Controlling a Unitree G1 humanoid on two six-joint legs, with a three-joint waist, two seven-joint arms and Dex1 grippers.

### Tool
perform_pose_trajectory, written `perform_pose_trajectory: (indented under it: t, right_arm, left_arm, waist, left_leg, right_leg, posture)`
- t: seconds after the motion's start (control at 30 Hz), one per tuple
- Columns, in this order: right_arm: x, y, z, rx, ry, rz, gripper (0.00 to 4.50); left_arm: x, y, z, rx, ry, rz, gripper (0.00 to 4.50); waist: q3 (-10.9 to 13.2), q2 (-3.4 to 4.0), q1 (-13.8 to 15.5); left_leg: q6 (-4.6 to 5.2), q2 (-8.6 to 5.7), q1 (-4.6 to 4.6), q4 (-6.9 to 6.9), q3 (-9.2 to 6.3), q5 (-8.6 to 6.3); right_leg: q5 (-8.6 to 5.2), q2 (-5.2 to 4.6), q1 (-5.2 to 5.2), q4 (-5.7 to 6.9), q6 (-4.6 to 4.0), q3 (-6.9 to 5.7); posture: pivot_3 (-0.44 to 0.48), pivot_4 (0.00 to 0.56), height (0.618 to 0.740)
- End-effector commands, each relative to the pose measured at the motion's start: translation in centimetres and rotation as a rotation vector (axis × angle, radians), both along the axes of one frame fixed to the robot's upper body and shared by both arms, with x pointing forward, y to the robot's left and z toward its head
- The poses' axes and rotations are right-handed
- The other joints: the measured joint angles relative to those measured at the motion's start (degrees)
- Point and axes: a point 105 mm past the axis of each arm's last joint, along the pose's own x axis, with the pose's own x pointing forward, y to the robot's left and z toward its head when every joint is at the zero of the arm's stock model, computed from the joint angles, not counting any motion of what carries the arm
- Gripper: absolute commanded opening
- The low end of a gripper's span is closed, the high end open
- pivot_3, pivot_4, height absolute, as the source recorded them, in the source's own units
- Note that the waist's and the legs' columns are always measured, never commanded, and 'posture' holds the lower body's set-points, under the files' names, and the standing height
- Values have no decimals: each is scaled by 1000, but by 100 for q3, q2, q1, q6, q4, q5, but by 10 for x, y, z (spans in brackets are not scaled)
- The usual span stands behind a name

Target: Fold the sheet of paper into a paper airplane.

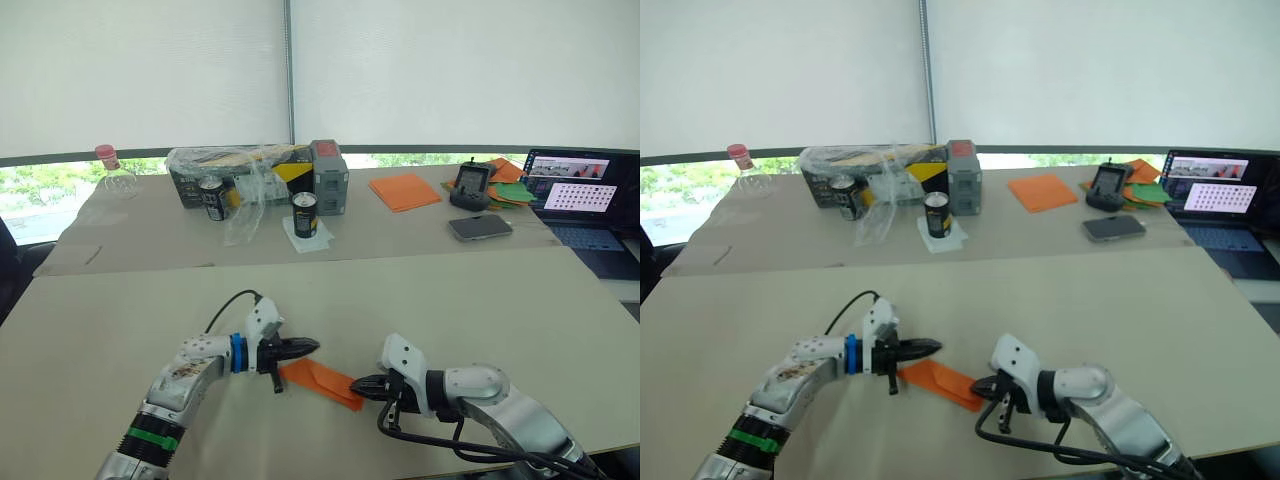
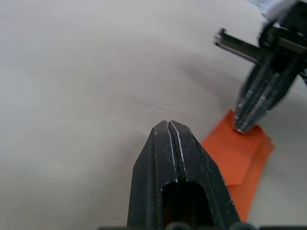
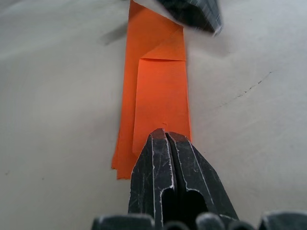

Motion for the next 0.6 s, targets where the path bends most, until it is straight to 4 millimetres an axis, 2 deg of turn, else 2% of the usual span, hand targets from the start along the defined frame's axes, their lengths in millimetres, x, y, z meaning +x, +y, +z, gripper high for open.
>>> perform_pose_trajectory:
  t: [0.03,0.13,0.27,0.5,0.6]
  right_arm:
    - [-1,-12,-19,-74,20,-40,31]
    - [-4,-10,-16,-63,-2,-6,31]
    - [-18,-20,-22,-110,27,58,31]
    - [-33,-38,-29,-162,94,79,31]
    - [-32,-41,-20,-146,75,77,31]
  left_arm:
    - [-11,5,-26,129,18,-39,0]
    - [-8,12,-44,206,20,-6,0]
    - [-12,16,-58,262,21,-16,0]
    - [-14,14,-58,242,27,-9,0]
    - [-14,15,-57,240,29,-7,0]
  waist:
    - [1,2,16]
    - [-3,9,26]
    - [-14,27,71]
    - [-21,29,147]
    - [-26,33,151]
  left_leg:
    - [0,0,1,-3,0,0]
    - [-1,3,10,-5,-4,0]
    - [0,-1,18,-5,-3,0]
    - [2,0,19,-5,-5,0]
    - [2,0,20,-5,-5,0]
  right_leg:
    - [0,1,-1,-1,-1,2]
    - [0,-2,5,-12,-4,8]
    - [0,-13,11,-21,-3,13]
    - [-1,-12,13,-22,-2,4]
    - [-2,-12,16,-22,0,2]
  posture:
    - [0,150,740]
    - [0,150,740]
    - [0,150,740]
    - [0,150,740]
    - [0,150,740]
